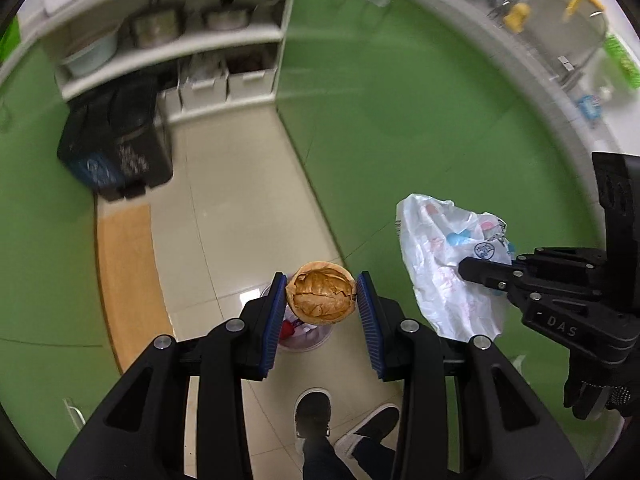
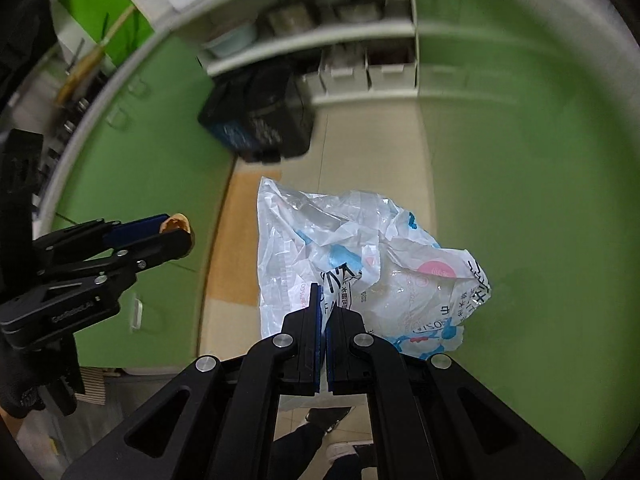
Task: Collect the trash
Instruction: 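Open the left gripper to drop the shell while the right gripper drops the bag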
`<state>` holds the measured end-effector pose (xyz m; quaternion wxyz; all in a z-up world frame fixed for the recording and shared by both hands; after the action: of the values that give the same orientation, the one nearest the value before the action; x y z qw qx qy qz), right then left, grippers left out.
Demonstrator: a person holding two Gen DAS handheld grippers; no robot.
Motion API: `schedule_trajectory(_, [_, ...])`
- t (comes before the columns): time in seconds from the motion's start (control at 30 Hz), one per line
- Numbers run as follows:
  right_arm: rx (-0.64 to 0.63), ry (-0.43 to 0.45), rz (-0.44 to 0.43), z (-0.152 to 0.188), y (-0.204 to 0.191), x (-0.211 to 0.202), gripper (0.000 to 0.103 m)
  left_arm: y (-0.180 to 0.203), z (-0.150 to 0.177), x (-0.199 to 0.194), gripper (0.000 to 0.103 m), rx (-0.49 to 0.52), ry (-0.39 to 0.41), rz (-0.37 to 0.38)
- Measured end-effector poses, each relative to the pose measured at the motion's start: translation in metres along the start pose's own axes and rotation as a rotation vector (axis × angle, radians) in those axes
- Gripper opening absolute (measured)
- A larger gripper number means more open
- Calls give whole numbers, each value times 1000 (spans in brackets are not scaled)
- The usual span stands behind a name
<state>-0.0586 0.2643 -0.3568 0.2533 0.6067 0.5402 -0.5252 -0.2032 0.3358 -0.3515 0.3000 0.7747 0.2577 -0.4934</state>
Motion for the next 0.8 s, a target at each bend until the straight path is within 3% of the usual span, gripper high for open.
schedule_trajectory(0.33, [7,-130,-25,34,28,183,2,-63,51,129,36,-87,-71,2])
schedule_trajectory(0.43, [-2,-145,-12,41,36,223,9,-75,64,160,36,-103,-85,10])
schedule_trajectory(0.47, [-5,-147,-4,43,38,233,16,-78,67,169,36,-106,-89,12])
schedule_trajectory(0.53, [-1,-150,9,47,42,247,46,-80,73,184,36,-113,-98,18])
schedule_trajectory(0.57, [3,-148,12,50,45,252,69,-80,75,190,36,-114,-101,22])
schedule_trajectory(0.6, [6,-143,8,53,46,255,75,-80,77,196,36,-113,-105,25])
schedule_trajectory(0.67, [-2,-142,13,57,47,261,76,-75,80,203,36,-110,-109,27])
schedule_trajectory(0.73, [13,-145,11,61,51,263,86,-70,81,211,36,-110,-117,34])
schedule_trajectory(0.8, [27,-138,11,65,57,260,88,-65,83,222,36,-104,-126,41])
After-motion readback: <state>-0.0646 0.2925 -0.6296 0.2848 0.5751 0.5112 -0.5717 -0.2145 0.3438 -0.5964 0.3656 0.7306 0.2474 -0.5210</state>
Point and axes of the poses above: each gripper's, at about its wrist camera, not at the fingertips, and x roughly the way its jaws point, y to its right, z to its underside, the point moved 5 cm from there along x, roughly the way its jaws point, and after that the axes turned 3 degrees about -y, right-handed, at the moved point
